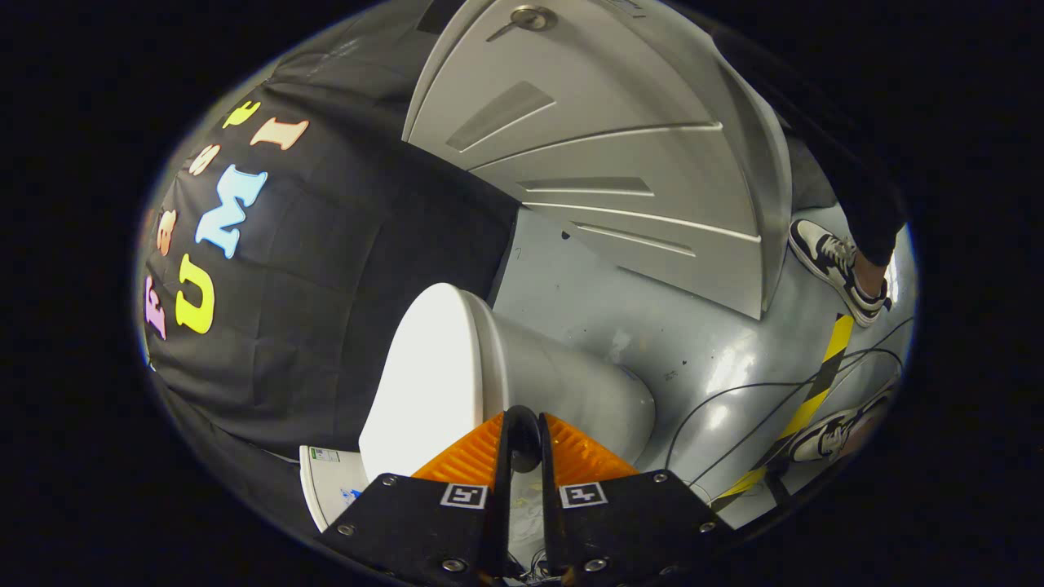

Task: Open the toilet lid.

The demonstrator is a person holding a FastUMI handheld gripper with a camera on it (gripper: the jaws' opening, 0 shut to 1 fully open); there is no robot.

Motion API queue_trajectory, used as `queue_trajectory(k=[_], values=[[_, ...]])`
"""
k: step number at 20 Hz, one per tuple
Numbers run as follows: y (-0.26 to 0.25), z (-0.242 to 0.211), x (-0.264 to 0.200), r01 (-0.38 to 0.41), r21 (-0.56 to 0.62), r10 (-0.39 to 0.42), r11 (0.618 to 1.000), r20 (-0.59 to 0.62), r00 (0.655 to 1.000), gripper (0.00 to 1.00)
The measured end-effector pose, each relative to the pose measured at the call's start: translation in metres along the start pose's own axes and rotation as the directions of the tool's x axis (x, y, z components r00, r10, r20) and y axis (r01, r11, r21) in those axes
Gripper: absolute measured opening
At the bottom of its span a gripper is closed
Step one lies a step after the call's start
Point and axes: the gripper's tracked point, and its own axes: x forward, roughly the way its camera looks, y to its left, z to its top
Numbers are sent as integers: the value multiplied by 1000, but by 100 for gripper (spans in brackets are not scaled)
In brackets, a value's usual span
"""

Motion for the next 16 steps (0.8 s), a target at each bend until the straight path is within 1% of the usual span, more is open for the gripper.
queue_trajectory(k=[3, 7, 16], values=[[3, 1, -3, -5, -11, 5, 1000, 13, 1000, 9], [4, 2, -4, 4, -61, -1, 998, 37, 999, 3], [11, 1, -12, 5, -95, 2, 995, 64, 998, 2]])
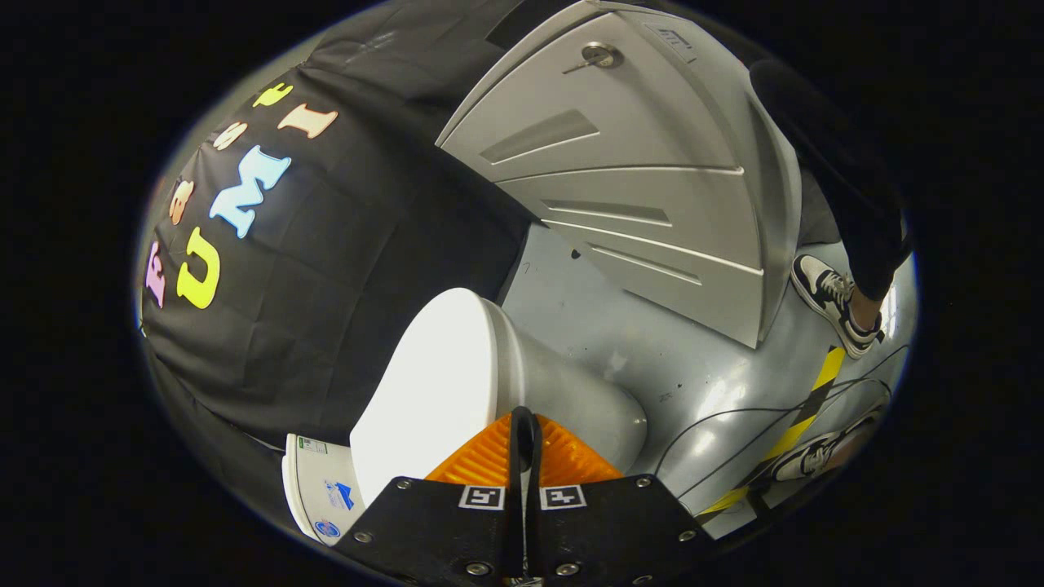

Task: Open the toilet lid.

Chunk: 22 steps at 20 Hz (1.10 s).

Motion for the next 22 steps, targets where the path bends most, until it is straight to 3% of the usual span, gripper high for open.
queue_trajectory(k=[16, 22], values=[[72, 27, -56, -33, -273, 57, 961, 80, 995, 1], [108, 34, -78, -34, -377, 74, 926, 94, 993, 1]])
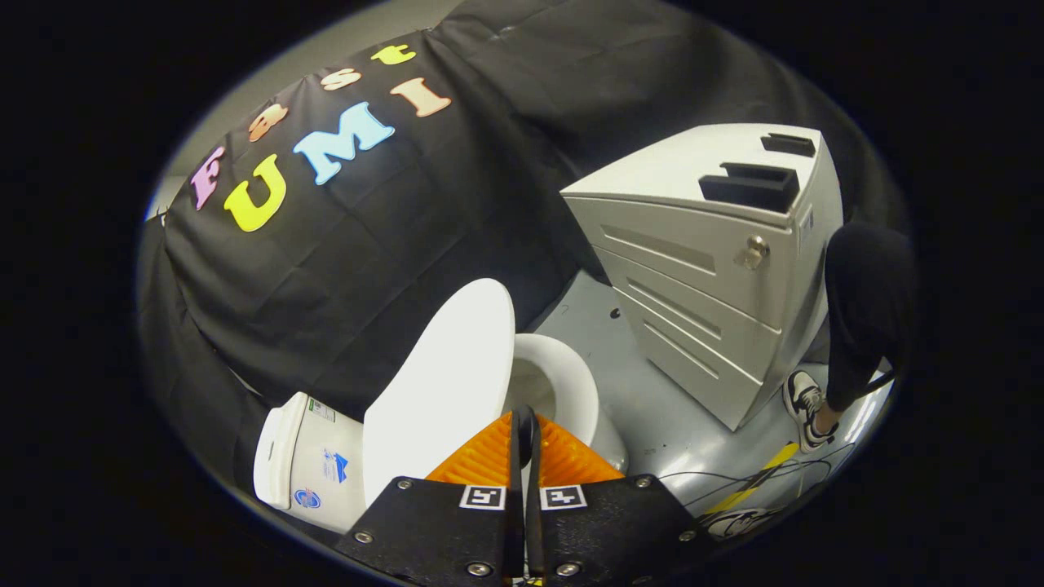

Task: Open the toilet lid.

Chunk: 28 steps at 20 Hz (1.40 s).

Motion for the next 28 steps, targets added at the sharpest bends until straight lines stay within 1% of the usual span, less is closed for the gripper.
queue_trajectory(k=[7, 11, 13, 15, 17, 23, 28], values=[[49, 25, -28, -20, -117, 23, 993, 20, 1000, 1], [84, 37, -45, -28, -237, 41, 971, 50, 998, 1], [101, 41, -54, -25, -318, 49, 948, 67, 997, 1], [116, 45, -61, -14, -400, 51, 916, 81, 995, 1], [132, 48, -66, -7, -458, 56, 889, 94, 994, 1], [165, 50, -81, -7, -543, 80, 840, 110, 991, 1], [198, 51, -94, 2, -630, 104, 777, 132, 986, 1]])
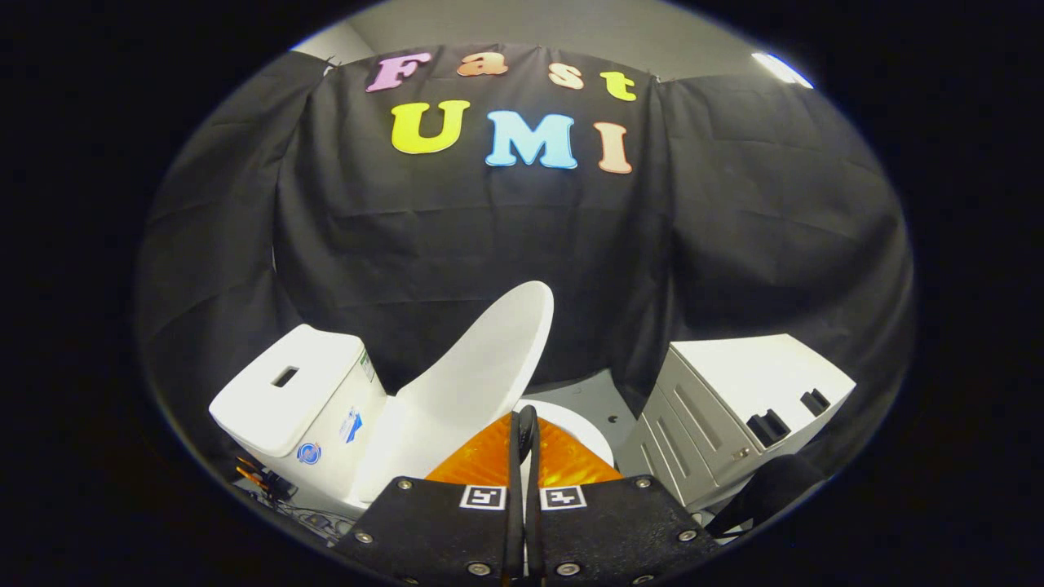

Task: Open the toilet lid.

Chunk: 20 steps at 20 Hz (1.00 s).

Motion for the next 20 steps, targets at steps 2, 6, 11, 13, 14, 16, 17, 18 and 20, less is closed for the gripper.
queue_trajectory(k=[2, 6, 11, 13, 14, 16, 17, 18, 20], values=[[13, 9, -5, -15, -10, 15, 1000, 19, 1000, 1], [35, 24, -11, -44, -39, 46, 998, 44, 998, 1], [63, 41, -20, -67, -97, 74, 993, 77, 994, 1], [73, 47, -23, -74, -125, 86, 989, 89, 992, 1], [78, 50, -23, -81, -136, 94, 987, 97, 991, 1], [91, 54, -26, -100, -148, 116, 984, 111, 987, 1], [97, 57, -28, -106, -154, 124, 982, 116, 985, 1], [102, 58, -30, -112, -160, 132, 981, 120, 984, 1], [115, 64, -33, -127, -185, 154, 974, 137, 979, 1]])
